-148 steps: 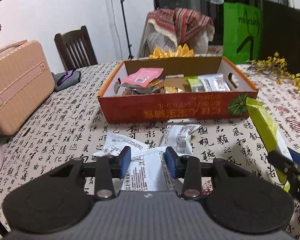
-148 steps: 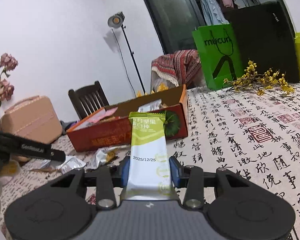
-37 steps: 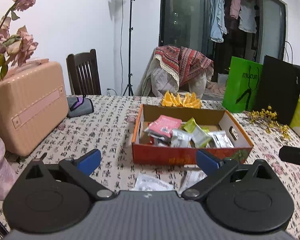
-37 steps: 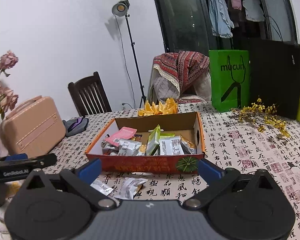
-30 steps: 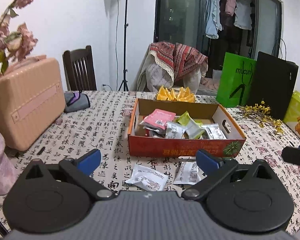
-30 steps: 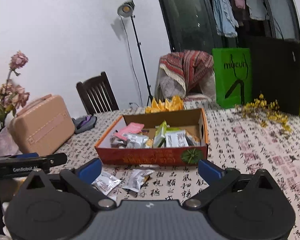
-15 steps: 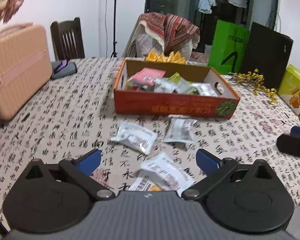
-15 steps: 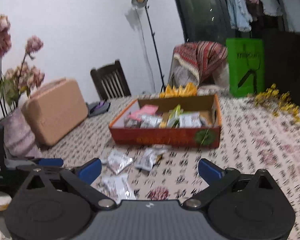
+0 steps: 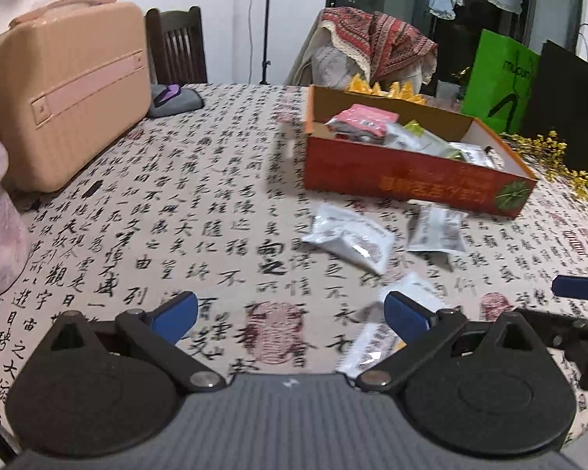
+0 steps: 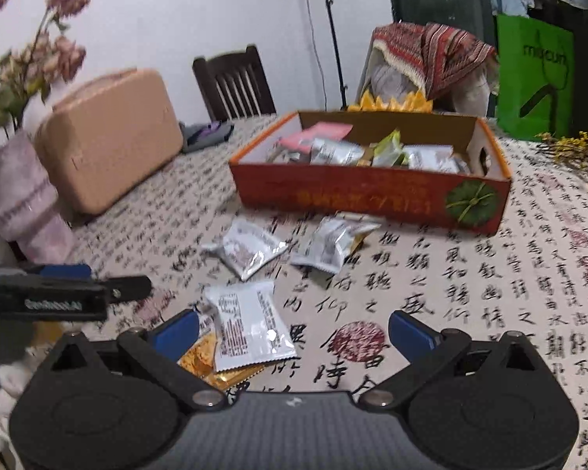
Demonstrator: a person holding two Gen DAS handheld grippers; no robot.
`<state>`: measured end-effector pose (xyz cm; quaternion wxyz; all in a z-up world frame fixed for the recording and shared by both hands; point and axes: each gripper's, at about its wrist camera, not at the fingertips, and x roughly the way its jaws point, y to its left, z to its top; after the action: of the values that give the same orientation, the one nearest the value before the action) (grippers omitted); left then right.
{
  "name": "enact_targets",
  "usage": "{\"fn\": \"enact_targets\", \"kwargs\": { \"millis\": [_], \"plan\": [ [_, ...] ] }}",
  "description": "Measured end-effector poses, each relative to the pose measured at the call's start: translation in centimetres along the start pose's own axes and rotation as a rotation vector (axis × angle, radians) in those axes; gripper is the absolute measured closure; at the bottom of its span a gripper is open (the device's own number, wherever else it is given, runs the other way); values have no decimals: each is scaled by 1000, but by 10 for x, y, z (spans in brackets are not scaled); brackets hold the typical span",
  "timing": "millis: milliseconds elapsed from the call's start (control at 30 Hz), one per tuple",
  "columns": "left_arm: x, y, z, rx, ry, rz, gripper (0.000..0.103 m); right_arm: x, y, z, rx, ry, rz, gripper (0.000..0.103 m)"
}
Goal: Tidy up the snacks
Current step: 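Grasp a white packet on the table with the right gripper, then grasp the cookie packet with the left gripper while the right gripper holds the white packet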
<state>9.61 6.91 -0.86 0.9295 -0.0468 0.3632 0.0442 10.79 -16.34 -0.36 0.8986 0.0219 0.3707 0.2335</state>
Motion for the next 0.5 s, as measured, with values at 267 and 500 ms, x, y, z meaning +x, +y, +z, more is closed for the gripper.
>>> {"fn": "enact_targets", "kwargs": {
  "millis": [267,500],
  "plan": [
    [8,35,-9,-47,12,43,0,52,30,-4,-93,73,10,13],
    [5,45,-13,-73,11,39,0,74,43,-4,-126,69,21,54]
  ]
}}
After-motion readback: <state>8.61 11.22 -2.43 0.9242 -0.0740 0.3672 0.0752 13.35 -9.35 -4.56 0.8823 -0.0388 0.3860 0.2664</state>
